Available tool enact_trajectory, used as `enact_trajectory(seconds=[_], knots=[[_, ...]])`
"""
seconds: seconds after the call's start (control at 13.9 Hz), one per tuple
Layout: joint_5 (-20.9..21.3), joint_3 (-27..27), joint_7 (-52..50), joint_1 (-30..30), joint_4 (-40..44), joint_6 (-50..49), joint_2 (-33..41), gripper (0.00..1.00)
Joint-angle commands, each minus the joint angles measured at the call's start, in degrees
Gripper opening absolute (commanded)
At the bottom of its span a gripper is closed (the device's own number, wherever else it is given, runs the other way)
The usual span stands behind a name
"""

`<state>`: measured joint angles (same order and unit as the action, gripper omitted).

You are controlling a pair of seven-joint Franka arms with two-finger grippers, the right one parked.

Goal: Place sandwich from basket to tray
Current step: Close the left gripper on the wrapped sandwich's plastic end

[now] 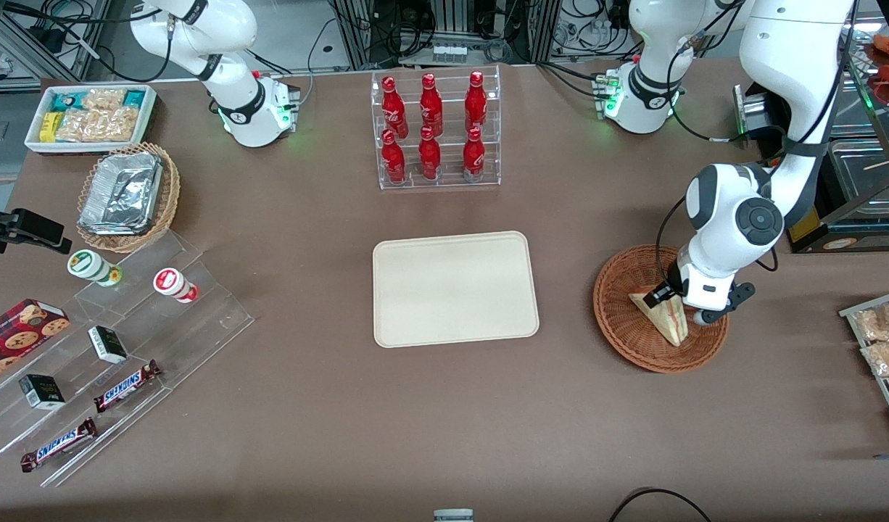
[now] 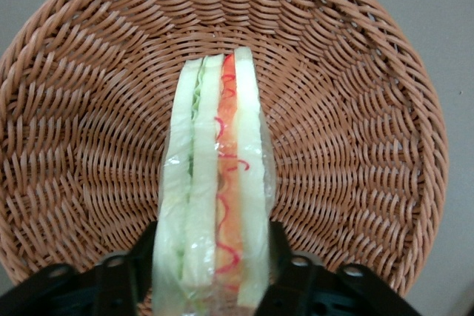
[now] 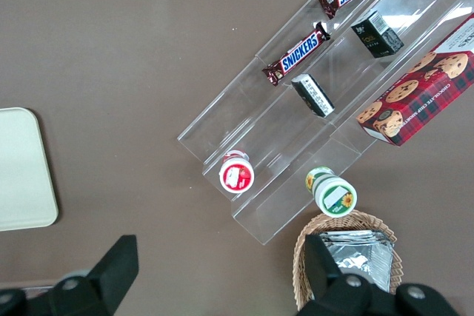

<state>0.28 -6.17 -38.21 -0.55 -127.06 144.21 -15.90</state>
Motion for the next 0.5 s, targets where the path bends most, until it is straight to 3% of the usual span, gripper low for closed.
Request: enact_trajectory(seconds=[0.0,0.22,0.43], knots=[[0.6,0.02,-0.73,-0.15,1.38,0.11,0.17,0.0],[3.06,-0.42,-0.55,-0.24,3.56,-5.4,4.46,0.0],[3.06,-1.65,-0.9,-3.13,15.92,-23.56,6.85,0.0]])
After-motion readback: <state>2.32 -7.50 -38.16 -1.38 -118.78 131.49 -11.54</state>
